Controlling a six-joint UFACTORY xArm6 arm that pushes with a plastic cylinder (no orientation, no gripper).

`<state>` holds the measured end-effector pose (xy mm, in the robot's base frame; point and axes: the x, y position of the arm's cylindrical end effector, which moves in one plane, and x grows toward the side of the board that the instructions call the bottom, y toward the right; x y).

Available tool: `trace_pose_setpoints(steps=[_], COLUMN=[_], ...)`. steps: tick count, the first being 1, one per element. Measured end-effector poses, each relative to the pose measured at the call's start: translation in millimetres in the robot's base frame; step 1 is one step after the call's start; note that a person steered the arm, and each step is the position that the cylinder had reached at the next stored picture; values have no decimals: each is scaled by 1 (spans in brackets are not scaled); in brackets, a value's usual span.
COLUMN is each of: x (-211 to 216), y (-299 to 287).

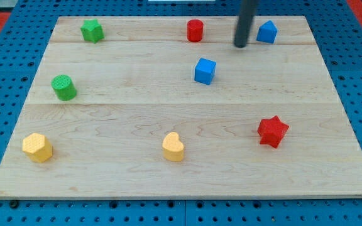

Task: Push blue cube vertically below blue triangle

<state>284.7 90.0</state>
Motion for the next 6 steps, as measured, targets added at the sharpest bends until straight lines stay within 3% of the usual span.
trace_pose_setpoints(steps=[1,2,5,6], x=[4,57,87,114], y=[-57,-62,-108,-96])
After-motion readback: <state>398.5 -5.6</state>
